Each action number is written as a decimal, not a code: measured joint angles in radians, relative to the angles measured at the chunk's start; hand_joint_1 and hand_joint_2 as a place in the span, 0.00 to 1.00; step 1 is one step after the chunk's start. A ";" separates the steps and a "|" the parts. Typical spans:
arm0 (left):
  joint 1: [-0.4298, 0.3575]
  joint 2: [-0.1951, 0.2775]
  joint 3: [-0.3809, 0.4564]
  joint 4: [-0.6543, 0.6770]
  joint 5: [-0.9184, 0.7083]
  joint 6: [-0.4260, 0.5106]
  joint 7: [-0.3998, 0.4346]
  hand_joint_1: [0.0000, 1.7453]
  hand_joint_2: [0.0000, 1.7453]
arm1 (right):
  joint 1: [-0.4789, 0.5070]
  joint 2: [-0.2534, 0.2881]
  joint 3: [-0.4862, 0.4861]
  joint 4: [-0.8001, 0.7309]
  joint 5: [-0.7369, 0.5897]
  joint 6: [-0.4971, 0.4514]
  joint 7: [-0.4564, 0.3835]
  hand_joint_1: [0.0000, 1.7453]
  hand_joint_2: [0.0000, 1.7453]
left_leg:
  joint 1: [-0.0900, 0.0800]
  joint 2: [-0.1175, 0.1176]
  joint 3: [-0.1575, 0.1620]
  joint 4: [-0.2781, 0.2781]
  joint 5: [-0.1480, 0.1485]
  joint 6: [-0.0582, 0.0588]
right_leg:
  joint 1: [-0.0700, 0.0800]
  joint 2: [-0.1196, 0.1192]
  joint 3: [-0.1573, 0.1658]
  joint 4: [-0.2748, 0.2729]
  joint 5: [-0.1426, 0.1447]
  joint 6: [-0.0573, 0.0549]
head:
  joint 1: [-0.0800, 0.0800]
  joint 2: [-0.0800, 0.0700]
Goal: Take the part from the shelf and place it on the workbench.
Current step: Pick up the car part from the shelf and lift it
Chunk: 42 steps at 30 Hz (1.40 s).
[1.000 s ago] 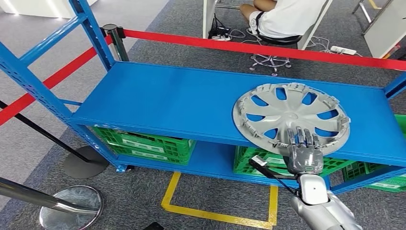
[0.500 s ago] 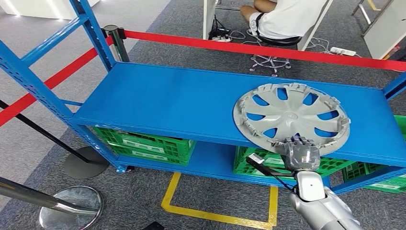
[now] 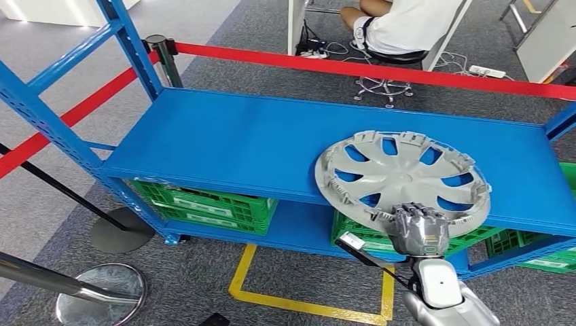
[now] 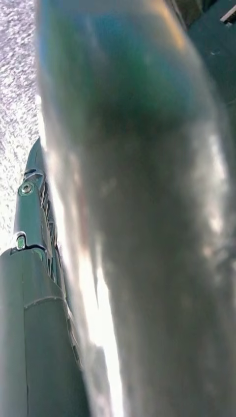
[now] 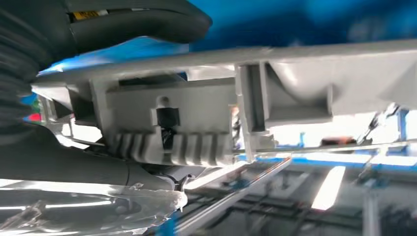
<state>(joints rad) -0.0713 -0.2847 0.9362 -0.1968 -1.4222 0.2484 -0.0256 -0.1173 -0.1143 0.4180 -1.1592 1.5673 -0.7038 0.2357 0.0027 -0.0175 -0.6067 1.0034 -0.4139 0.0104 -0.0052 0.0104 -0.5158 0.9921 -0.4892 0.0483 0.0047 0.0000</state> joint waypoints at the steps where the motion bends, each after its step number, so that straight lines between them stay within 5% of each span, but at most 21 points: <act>1: 0.000 0.000 0.001 0.000 0.000 0.007 -0.001 0.00 0.00 | 0.011 -0.012 0.005 -0.048 0.001 0.000 0.013 1.00 1.00 | 0.000 0.000 0.000 0.000 0.000 0.000 | 0.000 0.000 0.000 0.000 0.000 0.000 | 0.000 0.000; 2: 0.001 0.000 0.001 0.000 0.000 0.013 -0.001 0.00 0.00 | 0.019 -0.023 0.010 -0.090 0.001 0.000 0.021 1.00 1.00 | 0.000 0.000 0.000 0.000 0.000 0.000 | 0.000 0.000 -0.001 0.000 0.000 0.000 | 0.000 0.000; 6: 0.002 0.000 0.002 0.000 -0.002 0.041 -0.003 0.00 1.00 | 0.058 -0.065 0.015 -0.249 0.002 0.000 -0.011 1.00 1.00 | 0.000 -0.001 0.000 0.000 0.000 0.000 | 0.000 -0.001 -0.006 0.000 0.000 0.000 | 0.000 0.000; 12: 0.003 0.000 0.002 0.000 -0.010 0.072 0.000 0.00 1.00 | 0.161 -0.050 -0.093 -0.497 0.001 0.001 -0.337 1.00 1.00 | 0.000 -0.001 -0.002 0.000 0.000 0.000 | 0.000 -0.001 -0.001 0.000 0.000 0.000 | 0.000 0.000; 16: 0.004 0.000 0.002 0.000 -0.018 0.083 0.015 0.00 1.00 | 0.230 0.050 -0.199 -0.655 0.003 0.001 -0.599 1.00 1.00 | 0.000 -0.001 -0.002 -0.002 0.000 0.000 | 0.000 -0.001 -0.002 0.000 -0.001 0.000 | 0.000 0.000; 19: 0.003 0.000 0.000 0.000 -0.030 0.099 0.026 0.00 1.00 | 0.256 0.127 -0.251 -0.769 0.003 0.002 -0.693 1.00 1.00 | 0.000 -0.001 -0.001 -0.003 -0.001 0.000 | 0.000 -0.002 -0.005 0.000 -0.002 -0.001 | 0.000 0.000; 27: 0.001 -0.002 -0.007 0.000 -0.034 0.147 0.000 0.00 1.00 | 0.279 0.214 -0.300 -0.934 0.003 0.003 -0.769 1.00 1.00 | 0.000 -0.001 0.001 -0.003 -0.002 -0.002 | 0.000 -0.001 -0.010 0.000 -0.004 -0.003 | 0.000 0.000; 42: 0.002 -0.003 -0.007 0.000 0.011 0.168 -0.214 0.00 1.00 | 0.308 0.225 -0.318 -1.014 0.004 0.004 -0.764 1.00 1.00 | 0.000 -0.001 0.002 -0.004 -0.002 -0.002 | 0.000 -0.001 -0.007 0.000 -0.004 -0.003 | 0.000 0.000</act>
<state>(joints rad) -0.0694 -0.2873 0.9289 -0.1968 -1.4112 0.4169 -0.2391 0.1909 0.1106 0.0997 -2.1732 1.5709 -0.7000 -0.5282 0.0028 -0.0185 -0.6051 0.9999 -0.4160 0.0083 -0.0052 0.0093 -0.5225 0.9919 -0.4930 0.0456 0.0049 0.0000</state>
